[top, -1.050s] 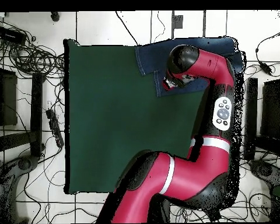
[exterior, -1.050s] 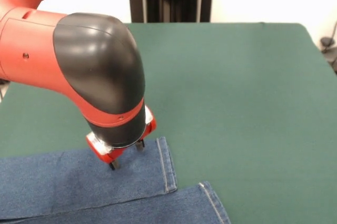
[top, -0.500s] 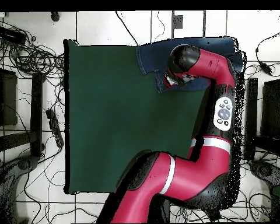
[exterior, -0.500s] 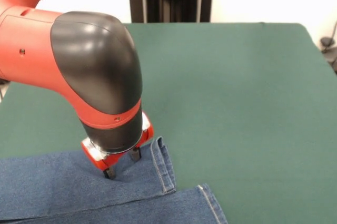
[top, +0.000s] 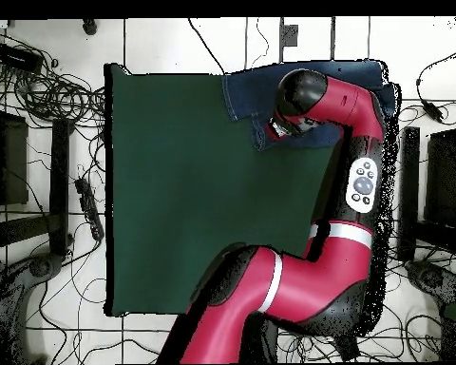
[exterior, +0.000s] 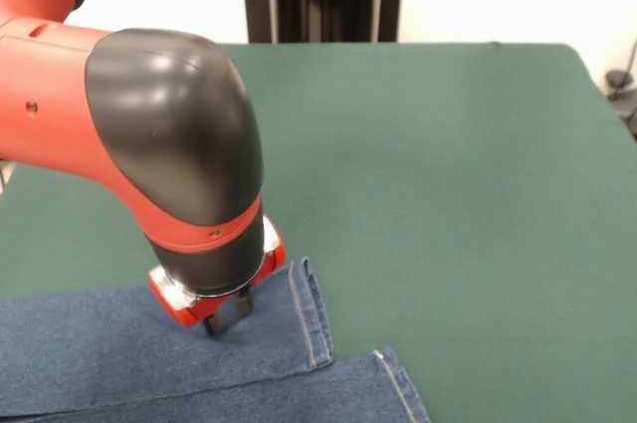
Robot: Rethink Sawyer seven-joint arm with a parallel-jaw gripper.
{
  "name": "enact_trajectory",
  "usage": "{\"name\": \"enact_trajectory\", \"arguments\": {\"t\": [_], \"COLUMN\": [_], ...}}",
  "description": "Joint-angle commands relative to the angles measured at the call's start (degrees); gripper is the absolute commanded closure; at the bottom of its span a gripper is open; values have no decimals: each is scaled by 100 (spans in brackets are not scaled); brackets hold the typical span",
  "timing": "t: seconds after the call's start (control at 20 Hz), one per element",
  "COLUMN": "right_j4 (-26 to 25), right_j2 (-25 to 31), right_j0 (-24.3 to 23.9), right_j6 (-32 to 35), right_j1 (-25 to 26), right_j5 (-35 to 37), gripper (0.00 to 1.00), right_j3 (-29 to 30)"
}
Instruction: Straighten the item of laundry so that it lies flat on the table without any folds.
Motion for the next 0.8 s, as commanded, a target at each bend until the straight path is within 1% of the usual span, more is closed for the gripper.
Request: {"name": "enact_trajectory", "arguments": {"t": [0.05, 0.45, 0.7, 0.75, 0.8], "right_j4": [-330, -432, -457, -439, -427], "right_j2": [71, 0, 68, 122, 136], "right_j0": [288, 352, 340, 333, 324], "right_j6": [1109, 1084, 1045, 1074, 1094], "right_j1": [982, 1185, 1154, 1136, 1119], "right_j5": [1295, 1796, 1457, 1210, 1124], "gripper": [100, 100, 100, 100, 100], "right_j3": [-446, -848, -782, -751, -731]}}
